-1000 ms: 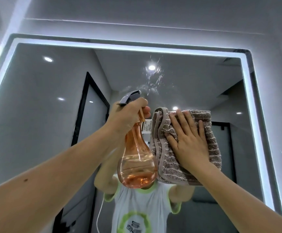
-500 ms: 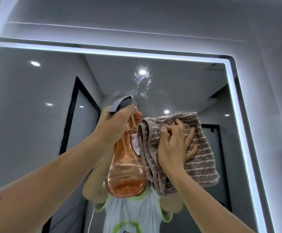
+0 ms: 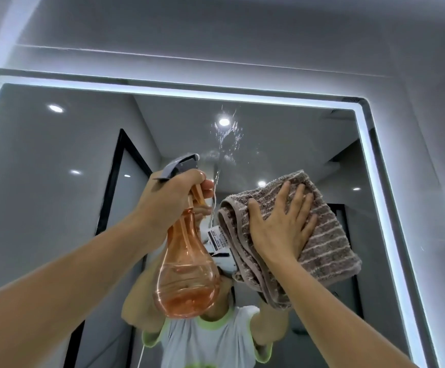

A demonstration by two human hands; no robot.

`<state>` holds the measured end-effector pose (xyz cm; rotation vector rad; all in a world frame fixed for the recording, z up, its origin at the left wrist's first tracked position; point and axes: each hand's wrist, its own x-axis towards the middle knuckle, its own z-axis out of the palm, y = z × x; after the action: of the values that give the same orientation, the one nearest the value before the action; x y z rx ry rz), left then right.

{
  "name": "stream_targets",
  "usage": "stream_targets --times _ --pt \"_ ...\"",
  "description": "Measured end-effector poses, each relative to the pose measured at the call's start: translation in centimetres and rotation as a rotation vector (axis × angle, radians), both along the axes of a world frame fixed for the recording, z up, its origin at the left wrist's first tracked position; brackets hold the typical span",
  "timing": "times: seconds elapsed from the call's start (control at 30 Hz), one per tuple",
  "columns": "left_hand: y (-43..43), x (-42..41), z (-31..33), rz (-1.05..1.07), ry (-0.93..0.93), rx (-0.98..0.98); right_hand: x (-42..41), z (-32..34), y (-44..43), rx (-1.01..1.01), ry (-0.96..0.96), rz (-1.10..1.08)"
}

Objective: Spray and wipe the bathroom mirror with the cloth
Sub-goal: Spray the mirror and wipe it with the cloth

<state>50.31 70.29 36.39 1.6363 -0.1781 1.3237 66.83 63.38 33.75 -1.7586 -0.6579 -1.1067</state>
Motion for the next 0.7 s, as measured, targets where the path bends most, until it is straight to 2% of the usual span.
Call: stream_targets --times 0.33,0.5,0.7 --pt "2.7 0.9 5.6 0.012 -0.006 -0.027 1.4 7.9 -0.2 -0.216 -0.344 -0.071" --pt "3.1 0.8 6.2 0.027 -0.015 0.004 1.3 11.1 0.4 -0.282 -0.426 -0.080" --pt "3.8 1.3 6.1 -0.029 0.004 -0.051 0.9 12.2 0.5 -0.378 -0.507 -0.091"
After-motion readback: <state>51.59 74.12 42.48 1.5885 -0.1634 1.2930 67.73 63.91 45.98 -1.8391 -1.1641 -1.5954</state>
